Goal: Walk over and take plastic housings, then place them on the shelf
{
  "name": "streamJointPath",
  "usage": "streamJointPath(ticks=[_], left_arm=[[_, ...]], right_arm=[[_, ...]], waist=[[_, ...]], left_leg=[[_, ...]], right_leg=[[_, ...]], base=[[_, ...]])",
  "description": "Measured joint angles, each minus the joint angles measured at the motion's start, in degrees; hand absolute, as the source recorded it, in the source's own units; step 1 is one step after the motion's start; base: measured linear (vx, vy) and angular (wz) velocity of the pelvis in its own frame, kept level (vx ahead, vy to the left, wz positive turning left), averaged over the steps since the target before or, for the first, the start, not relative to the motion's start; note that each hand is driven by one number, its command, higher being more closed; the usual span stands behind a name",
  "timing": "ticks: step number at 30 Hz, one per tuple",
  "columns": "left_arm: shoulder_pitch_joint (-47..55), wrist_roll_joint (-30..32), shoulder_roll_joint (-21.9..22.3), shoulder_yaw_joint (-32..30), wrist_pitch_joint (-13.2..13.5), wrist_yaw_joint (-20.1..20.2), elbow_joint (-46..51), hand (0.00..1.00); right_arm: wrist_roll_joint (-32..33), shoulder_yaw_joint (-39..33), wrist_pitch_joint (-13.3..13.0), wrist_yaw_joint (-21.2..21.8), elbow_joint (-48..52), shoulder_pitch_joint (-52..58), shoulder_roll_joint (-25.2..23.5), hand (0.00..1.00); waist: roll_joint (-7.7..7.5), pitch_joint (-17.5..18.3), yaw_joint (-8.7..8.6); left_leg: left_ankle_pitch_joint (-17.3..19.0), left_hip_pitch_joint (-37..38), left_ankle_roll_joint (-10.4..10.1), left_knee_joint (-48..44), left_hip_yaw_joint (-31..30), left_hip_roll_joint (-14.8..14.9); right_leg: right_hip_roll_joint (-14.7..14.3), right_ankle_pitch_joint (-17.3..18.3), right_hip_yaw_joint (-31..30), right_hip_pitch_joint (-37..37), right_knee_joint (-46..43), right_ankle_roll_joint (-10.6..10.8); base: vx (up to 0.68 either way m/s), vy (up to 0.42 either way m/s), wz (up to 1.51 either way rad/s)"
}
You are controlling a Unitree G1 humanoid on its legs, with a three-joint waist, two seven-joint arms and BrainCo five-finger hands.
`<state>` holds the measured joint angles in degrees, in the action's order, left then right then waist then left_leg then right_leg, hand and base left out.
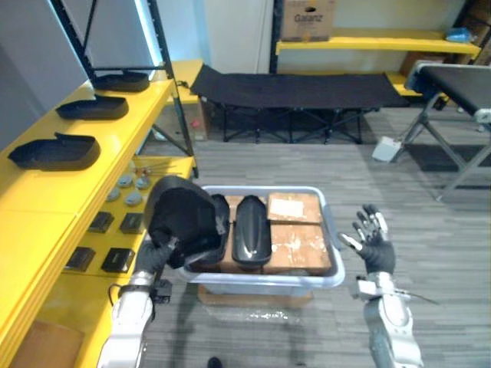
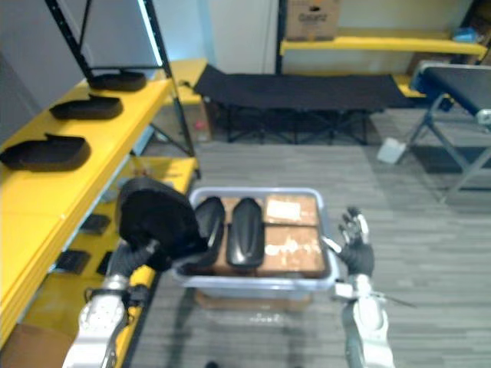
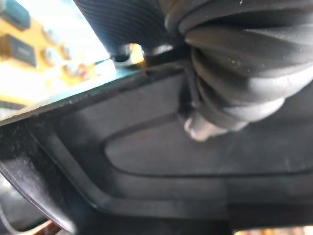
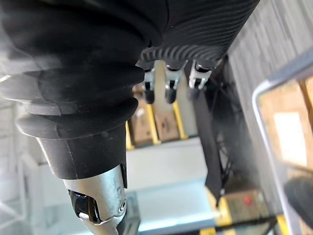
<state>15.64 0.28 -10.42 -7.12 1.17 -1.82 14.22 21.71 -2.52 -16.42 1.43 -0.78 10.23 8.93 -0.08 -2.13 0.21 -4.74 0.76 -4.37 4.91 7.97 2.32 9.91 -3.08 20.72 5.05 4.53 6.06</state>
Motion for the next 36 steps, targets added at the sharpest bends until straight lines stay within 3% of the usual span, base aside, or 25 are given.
streamJointPath(ticks=[6, 8, 9, 11, 18, 21, 25, 26, 29, 31, 32, 36], left_arm=[[2.5, -0.5, 1.7, -4.2, 0.8, -2.4, 5.2, 1.0], [4.6, -1.8, 3.6, -6.6, 2.0, -3.0, 6.5, 1.0], [5.3, -2.3, 4.1, -7.2, 2.3, -3.1, 7.0, 1.0], [8.1, -2.7, 4.9, -9.3, 3.6, -3.7, 8.2, 1.0], [13.9, -5.0, 8.7, -16.9, 4.9, -6.9, 8.3, 1.0], [15.0, -5.1, 10.2, -19.0, 5.1, -8.6, 8.1, 1.0], [15.0, -5.0, 11.5, -19.0, 7.2, -8.2, 8.0, 1.0], [14.3, -5.0, 11.4, -19.0, 7.6, -6.8, 7.9, 1.0], [11.6, -5.0, 10.9, -16.8, 8.8, -3.0, 7.2, 1.0], [11.3, -5.0, 10.9, -14.8, 8.8, -1.7, 7.2, 1.0], [11.4, -5.0, 10.9, -13.6, 8.8, -1.6, 7.3, 1.0], [11.4, -5.0, 10.8, -12.7, 8.7, -1.8, 7.8, 1.0]], right_arm=[[-0.3, 8.6, 0.0, 2.3, -1.4, -3.3, -0.2, 0.0], [-2.6, 12.3, 0.2, 2.1, -3.6, -5.5, -0.5, 0.0], [-3.3, 13.1, 0.2, 2.1, -4.1, -6.0, -0.5, 0.0], [-4.8, 15.2, 0.5, 1.4, -5.0, -8.2, -0.5, 0.0], [-5.7, 16.2, 0.7, 0.8, -5.2, -13.3, -0.5, 0.0], [-5.7, 18.1, 1.5, 0.9, -5.3, -14.2, -0.6, 0.0], [-6.9, 19.0, 2.4, 0.6, -5.6, -14.2, -0.4, 0.0], [-7.3, 18.2, 3.1, -0.2, -5.7, -13.6, 0.0, 0.0], [-8.3, 12.7, 5.0, -1.7, -4.7, -10.6, 2.1, 0.0], [-7.8, 9.8, 5.5, -1.6, -2.9, -8.2, 3.1, 0.0], [-7.8, 8.5, 5.5, -1.3, -2.6, -7.6, 3.4, 0.0], [-7.9, 8.1, 5.0, 0.0, -2.8, -6.4, 1.1, 0.0]], waist=[[-0.1, 0.0, 3.17], [-0.14, 0.0, 5.54], [-0.24, 0.0, 5.78], [-0.23, -0.2, 8.42], [-1.65, -1.5, 11.57], [-2.1, -3.3, 11.96], [-1.87, -4.3, 11.63], [-1.54, -4.6, 10.71], [0.78, -6.0, 8.98], [2.07, -6.1, 7.72], [3.34, -6.6, 7.3], [2.41, -7.2, 6.94]], left_leg=[[-0.6, -2.1, 0.0, -0.2, -6.2, -1.0], [-0.8, -2.5, 0.3, -0.2, -9.1, -2.0], [-0.9, -2.8, 0.4, -0.2, -9.4, -2.0], [-1.1, -3.4, 0.6, -0.2, -11.9, -3.0], [-0.5, -2.9, 1.4, -1.0, -13.2, -4.0], [1.9, -4.1, 1.4, -5.6, -13.5, -4.0], [2.9, -6.4, 1.4, -7.8, -14.3, -4.2], [4.1, -6.9, 2.8, -8.3, -8.0, -2.6], [4.1, -7.1, 3.0, -9.9, 6.8, 1.7], [2.4, -8.1, 3.6, -9.5, 11.9, 2.6], [-0.8, -8.1, 3.5, -8.5, 11.5, 2.4], [-1.4, -6.8, 4.2, -6.4, 13.4, 0.8]], right_leg=[[0.3, 0.5, 6.5, 1.8, 0.0, 0.8], [0.8, 0.9, 9.7, 3.1, -0.1, 1.3], [1.0, 1.0, 10.5, 3.1, -0.3, 1.5], [1.5, 1.3, 12.7, 3.7, -0.9, 1.6], [3.1, 3.0, 15.0, 4.1, -4.3, 0.7], [3.1, 3.8, 15.3, 5.0, -5.1, -0.3], [2.7, 4.9, 19.5, 7.2, -5.6, 1.2], [2.7, 4.9, 22.6, 8.4, -5.7, 1.6], [2.9, 5.0, 30.3, 12.3, -6.0, 1.8], [3.3, 5.1, 33.0, 12.5, -6.2, 1.9], [3.5, 5.3, 32.7, 12.5, -6.6, 2.1], [5.7, 5.7, 30.9, 11.7, -7.4, 2.4]], base=[[0.01, -0.005, 0.53], [0.03, 0.011, 0.67], [0.04, 0.022, 0.62], [0.05, 0.037, 0.51], [0.03, 0.048, 0.14], [-0.01, 0.026, 0.06], [-0.04, -0.012, 0.53], [-0.1, -0.006, 1.11], [-0.09, 0.031, 1.29], [-0.04, 0.088, 1.06], [-0.01, 0.137, 0.73], [0.0, 0.128, -0.09]])
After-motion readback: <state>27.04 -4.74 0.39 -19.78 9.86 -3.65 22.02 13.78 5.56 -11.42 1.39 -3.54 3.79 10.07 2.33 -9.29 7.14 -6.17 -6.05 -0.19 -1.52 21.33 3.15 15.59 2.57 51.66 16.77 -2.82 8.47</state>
